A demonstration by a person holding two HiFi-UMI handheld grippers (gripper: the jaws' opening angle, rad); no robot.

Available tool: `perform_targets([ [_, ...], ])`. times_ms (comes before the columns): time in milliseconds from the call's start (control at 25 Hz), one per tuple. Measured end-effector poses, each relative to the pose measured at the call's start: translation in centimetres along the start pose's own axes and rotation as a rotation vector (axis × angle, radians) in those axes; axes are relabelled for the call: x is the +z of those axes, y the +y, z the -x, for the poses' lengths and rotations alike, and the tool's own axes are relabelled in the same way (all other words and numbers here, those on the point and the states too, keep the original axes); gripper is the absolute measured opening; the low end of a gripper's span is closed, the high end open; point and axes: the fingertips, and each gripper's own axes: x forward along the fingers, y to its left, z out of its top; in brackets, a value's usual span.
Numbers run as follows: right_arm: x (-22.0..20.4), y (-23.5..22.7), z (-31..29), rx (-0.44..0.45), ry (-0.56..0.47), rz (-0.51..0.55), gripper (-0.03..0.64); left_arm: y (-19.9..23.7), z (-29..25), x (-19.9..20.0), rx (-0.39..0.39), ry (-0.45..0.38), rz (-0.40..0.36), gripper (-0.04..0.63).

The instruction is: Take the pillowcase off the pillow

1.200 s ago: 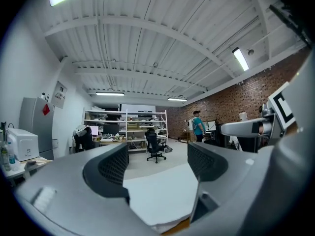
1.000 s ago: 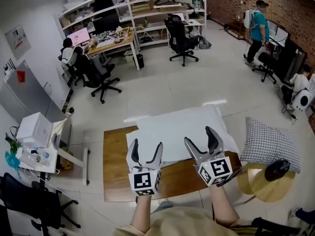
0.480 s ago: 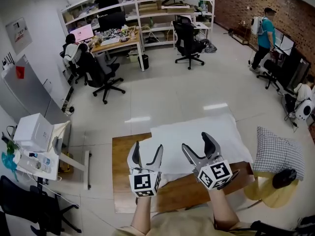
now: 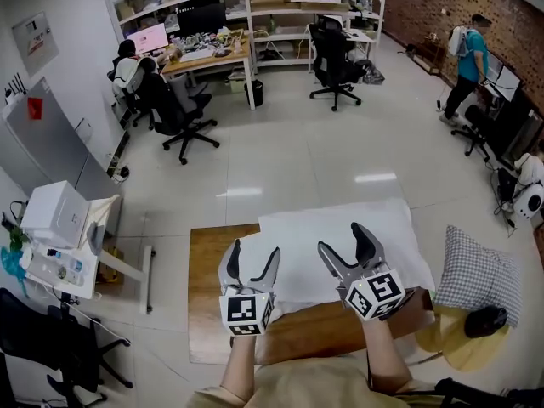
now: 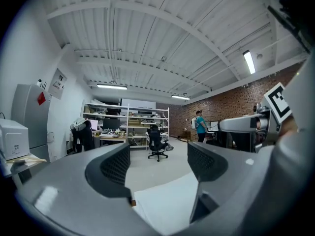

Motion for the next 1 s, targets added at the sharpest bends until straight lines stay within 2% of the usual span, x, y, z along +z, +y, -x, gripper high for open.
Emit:
perform_targets([
  [200,-1.6,-5.1,-1.8,0.035,0.088,-0.037,0.371,0.1,-3.3,-2.0,0.014,0.07,0.003,0.37],
  [360,-5.3,-8.2,-3.5,0.078,0.218,-0.025,0.371,1.4,-5.5,-4.4,0.034,0.152,0.019,0.37],
  [560,-14.5,-11.5,-4.5,0.146,0.448,0.03,0.371,2.2,-6.8,-9.1,0.075,0.246,0.061,0.37],
  [680,-20.5,-12.2,-4.9,0.199,0.602,0.077,0.371,2.4,-6.6,-11.2,0.083,0.27,0.135,0.37],
  [800,-25.2,-12.5,-5.6,0.252,0.701,0.091,0.37,1.9,-6.4,-12.3,0.092,0.29,0.155,0.37],
  [920,-30.4,-13.2,-6.6,0.281,0.765,0.144,0.314,1.7,-5.9,-12.9,0.108,0.304,0.151,0.37],
  [1000,-32.1,-13.4,-6.5,0.263,0.83,0.181,0.288,1.9,-5.6,-13.1,0.117,0.311,0.149,0.37],
])
